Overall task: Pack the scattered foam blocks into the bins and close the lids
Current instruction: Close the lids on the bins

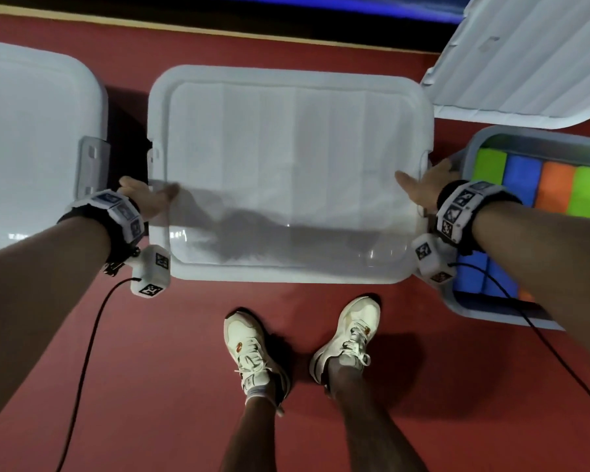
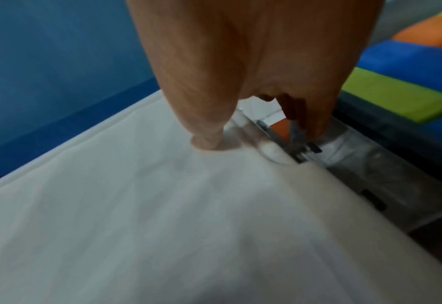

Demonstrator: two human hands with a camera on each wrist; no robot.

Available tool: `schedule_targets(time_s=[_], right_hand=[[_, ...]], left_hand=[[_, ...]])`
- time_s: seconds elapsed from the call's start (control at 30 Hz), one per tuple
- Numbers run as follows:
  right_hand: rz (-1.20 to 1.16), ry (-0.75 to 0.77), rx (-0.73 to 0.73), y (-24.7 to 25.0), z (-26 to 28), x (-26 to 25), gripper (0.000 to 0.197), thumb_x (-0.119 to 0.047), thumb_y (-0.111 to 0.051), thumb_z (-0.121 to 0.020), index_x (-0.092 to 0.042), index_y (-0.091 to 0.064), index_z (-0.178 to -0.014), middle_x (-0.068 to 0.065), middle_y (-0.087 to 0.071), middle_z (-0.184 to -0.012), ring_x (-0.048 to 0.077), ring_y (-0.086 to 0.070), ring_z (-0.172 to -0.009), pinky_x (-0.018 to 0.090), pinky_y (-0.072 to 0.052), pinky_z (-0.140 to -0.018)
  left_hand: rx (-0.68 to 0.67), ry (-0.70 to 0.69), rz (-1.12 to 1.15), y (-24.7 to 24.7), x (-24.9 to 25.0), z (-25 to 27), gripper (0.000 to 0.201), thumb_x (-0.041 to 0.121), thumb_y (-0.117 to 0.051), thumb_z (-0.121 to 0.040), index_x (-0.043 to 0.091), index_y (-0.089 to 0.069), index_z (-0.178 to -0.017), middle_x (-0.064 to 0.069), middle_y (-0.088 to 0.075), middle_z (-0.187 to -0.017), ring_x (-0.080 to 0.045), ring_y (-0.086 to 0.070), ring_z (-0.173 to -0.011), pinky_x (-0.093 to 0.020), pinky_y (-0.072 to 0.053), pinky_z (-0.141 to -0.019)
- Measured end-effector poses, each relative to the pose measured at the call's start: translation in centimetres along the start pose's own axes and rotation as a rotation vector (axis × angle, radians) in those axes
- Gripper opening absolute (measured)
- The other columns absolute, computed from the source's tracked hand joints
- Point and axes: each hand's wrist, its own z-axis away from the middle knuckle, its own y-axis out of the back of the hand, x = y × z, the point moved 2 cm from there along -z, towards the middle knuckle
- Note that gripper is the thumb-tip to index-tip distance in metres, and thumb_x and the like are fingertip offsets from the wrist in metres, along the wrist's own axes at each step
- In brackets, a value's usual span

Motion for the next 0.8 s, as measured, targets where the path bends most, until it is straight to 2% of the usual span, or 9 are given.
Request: schedule_targets(time_s=[0.1,0.2,0.27,0.37,0.47,0.6,0.73,0.77,0.8], right_hand=[[-0.092,0.062,-0.078,-1.6,-1.8,1.2,0.101,-0.066,-0.05,-0.091,0.009,-0.015,-0.149,0.025,-0.035,-0.151,0.039,-0.04,-0.137,0.041,-0.033,-0.11],[-0.025,0.104,-0.096,-1.3,-2.6,1.6,0.103,-0.07,-0.051,-0.087,0.007,-0.023,-0.149,0.026,-0.038,-0.149,0.038,-0.042,-0.135,0.039,-0.034,-0.11],[0.077,0.135,-0.132,-0.2,-2.8,1.2,0.105,-0.078,-0.046,-0.082,0.006,-0.037,-0.144,0.029,-0.047,-0.141,0.039,-0.05,-0.127,0.038,-0.04,-0.105],[0.133,0.124,-0.12,0.6,-2.6,0.9,0.107,-0.08,-0.049,-0.079,0.009,-0.043,-0.138,0.029,-0.053,-0.133,0.04,-0.055,-0.119,0.04,-0.044,-0.097],[0.074,0.073,-0.069,0.1,-1.7,1.0,0.107,-0.081,-0.055,-0.075,0.009,-0.05,-0.134,0.029,-0.057,-0.13,0.041,-0.058,-0.117,0.043,-0.048,-0.097],[-0.041,0.005,-0.122,-1.6,-0.9,1.6,0.092,-0.074,-0.052,-0.084,0.01,-0.058,-0.122,0.028,-0.063,-0.119,0.04,-0.061,-0.112,0.039,-0.047,-0.092],[-0.005,-0.006,-0.135,-1.9,-1.0,1.5,0.082,-0.064,-0.052,-0.091,0.01,-0.056,-0.126,0.03,-0.061,-0.124,0.042,-0.059,-0.114,0.041,-0.046,-0.095],[0.036,-0.009,-0.134,-1.9,-0.7,1.2,0.074,-0.057,-0.052,-0.094,0.01,-0.057,-0.125,0.03,-0.061,-0.124,0.042,-0.06,-0.113,0.04,-0.046,-0.094],[0.065,-0.012,-0.14,-1.8,-0.5,0.9,0.067,-0.051,-0.05,-0.097,0.01,-0.057,-0.126,0.029,-0.06,-0.126,0.041,-0.059,-0.114,0.039,-0.045,-0.094]], left_hand=[[-0.061,-0.013,0.102,-3.1,-1.5,-3.3,0.116,0.093,-0.044,-0.061,0.003,-0.04,-0.135,-0.027,-0.054,-0.126,-0.047,-0.058,-0.109,-0.053,-0.053,-0.091],[-0.043,0.011,0.154,-3.2,-2.3,-4.0,0.111,0.095,-0.045,-0.051,0.015,-0.052,-0.127,-0.019,-0.059,-0.123,-0.042,-0.061,-0.106,-0.052,-0.052,-0.092],[0.0,0.03,0.131,-2.1,-1.4,-2.6,0.096,0.084,-0.056,-0.063,0.012,-0.055,-0.127,-0.018,-0.061,-0.121,-0.041,-0.061,-0.104,-0.046,-0.052,-0.091],[-0.035,0.003,0.127,-1.8,-0.8,-1.8,0.08,0.066,-0.062,-0.081,0.002,-0.053,-0.129,-0.023,-0.059,-0.125,-0.042,-0.057,-0.113,-0.044,-0.049,-0.097],[-0.063,0.0,0.174,-1.4,-0.4,-1.6,0.085,0.064,-0.061,-0.084,-0.002,-0.044,-0.134,-0.027,-0.054,-0.13,-0.045,-0.055,-0.116,-0.047,-0.048,-0.099],[-0.007,-0.021,0.158,-1.8,0.1,-0.8,0.076,0.048,-0.058,-0.094,-0.009,-0.033,-0.137,-0.034,-0.045,-0.136,-0.046,-0.048,-0.124,-0.044,-0.041,-0.103],[0.035,-0.044,0.193,-2.0,0.8,0.7,0.045,0.029,-0.054,-0.098,0.0,-0.037,-0.128,-0.033,-0.052,-0.128,-0.045,-0.053,-0.118,-0.044,-0.04,-0.098],[0.097,-0.035,0.181,-2.8,0.8,0.4,0.031,0.023,-0.053,-0.096,0.006,-0.041,-0.119,-0.032,-0.056,-0.121,-0.044,-0.057,-0.112,-0.045,-0.043,-0.092],[0.247,-0.019,0.13,-3.6,1.0,0.5,0.019,0.018,-0.054,-0.091,0.012,-0.043,-0.106,-0.028,-0.062,-0.107,-0.041,-0.063,-0.099,-0.044,-0.046,-0.082]])
